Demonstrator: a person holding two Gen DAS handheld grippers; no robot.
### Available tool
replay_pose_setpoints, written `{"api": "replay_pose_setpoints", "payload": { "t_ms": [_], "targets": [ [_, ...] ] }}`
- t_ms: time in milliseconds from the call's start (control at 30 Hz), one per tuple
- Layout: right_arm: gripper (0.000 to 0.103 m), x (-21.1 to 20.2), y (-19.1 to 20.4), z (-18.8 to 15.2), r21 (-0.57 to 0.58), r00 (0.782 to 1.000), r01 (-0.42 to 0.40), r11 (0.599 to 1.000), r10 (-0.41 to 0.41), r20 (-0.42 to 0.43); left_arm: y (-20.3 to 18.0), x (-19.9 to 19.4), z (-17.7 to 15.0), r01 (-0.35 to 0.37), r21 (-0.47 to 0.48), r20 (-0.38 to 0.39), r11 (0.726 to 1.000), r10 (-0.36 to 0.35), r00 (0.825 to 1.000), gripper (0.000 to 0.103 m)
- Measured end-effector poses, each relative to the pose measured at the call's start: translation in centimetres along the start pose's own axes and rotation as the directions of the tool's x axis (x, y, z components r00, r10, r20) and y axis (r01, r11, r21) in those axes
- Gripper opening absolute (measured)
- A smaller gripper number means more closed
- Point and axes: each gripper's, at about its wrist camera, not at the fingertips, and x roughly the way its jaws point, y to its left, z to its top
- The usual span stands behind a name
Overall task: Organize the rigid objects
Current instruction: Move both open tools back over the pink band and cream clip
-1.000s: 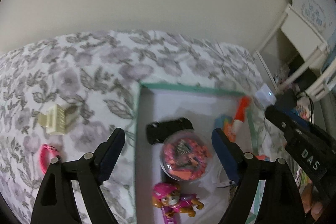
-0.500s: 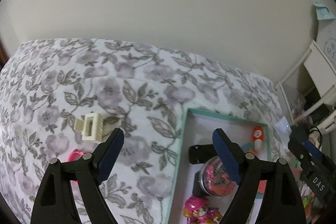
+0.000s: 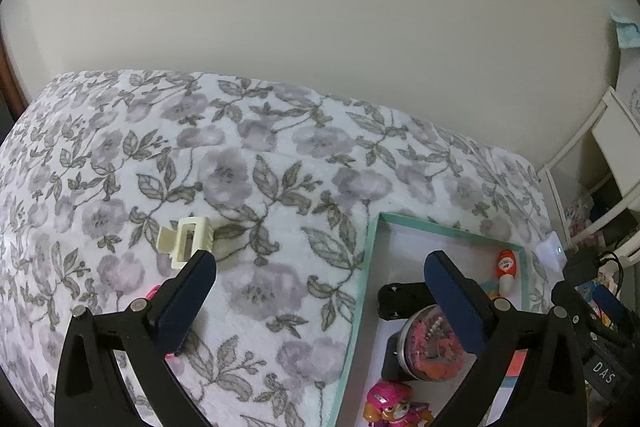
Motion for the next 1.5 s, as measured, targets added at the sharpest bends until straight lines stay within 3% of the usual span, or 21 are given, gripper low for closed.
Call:
{"api": "replay_pose_setpoints", "payload": {
  "t_ms": [200, 467, 700, 900, 1133, 1267, 1500],
  "targets": [
    [0.103, 0.8, 0.7, -0.1, 0.003, 1.0, -0.012, 1.0, 0.012, -0.022, 1.5, 0.3, 0.2, -0.013, -0.041, -0.012, 0.999, 0.012, 1.0, 0.103],
    [0.103, 1.2, 4.5, -0.3, -0.076, 0.998, -0.05, 0.996, 0.048, -0.032, 5.5, 0.2, 0.9, -0.034, -0.127, -0.04, 0.991, 0.029, 0.999, 0.103],
    [0.103, 1.1, 9.7, -0.9, -0.157, 0.993, -0.12, 0.98, 0.115, -0.037, 11.1, -1.2, 1.8, -0.145, -0.177, -0.019, 0.973, 0.144, 0.989, 0.103],
    [0.103, 1.8, 14.0, -2.1, -0.224, 0.984, -0.176, 0.958, 0.164, -0.073, 15.9, -0.3, 1.5, -0.268, -0.181, -0.068, 0.946, 0.26, 0.963, 0.103],
    [0.103, 2.9, 19.2, -4.1, -0.307, 0.97, -0.236, 0.922, 0.205, -0.13, 18.5, 2.2, 0.3, -0.295, -0.184, -0.156, 0.938, 0.269, 0.95, 0.103],
    [0.103, 3.9, 21.7, -5.5, -0.361, 0.964, -0.253, 0.898, 0.205, -0.167, 18.7, 4.0, -0.5, -0.274, -0.172, -0.217, 0.946, 0.235, 0.947, 0.103],
    [0.103, 5.2, 22.6, -6.4, -0.366, 0.962, -0.25, 0.896, 0.188, -0.197, 18.2, 5.2, -1.5, -0.279, -0.092, -0.259, 0.956, 0.248, 0.934, 0.103]
  ]
}}
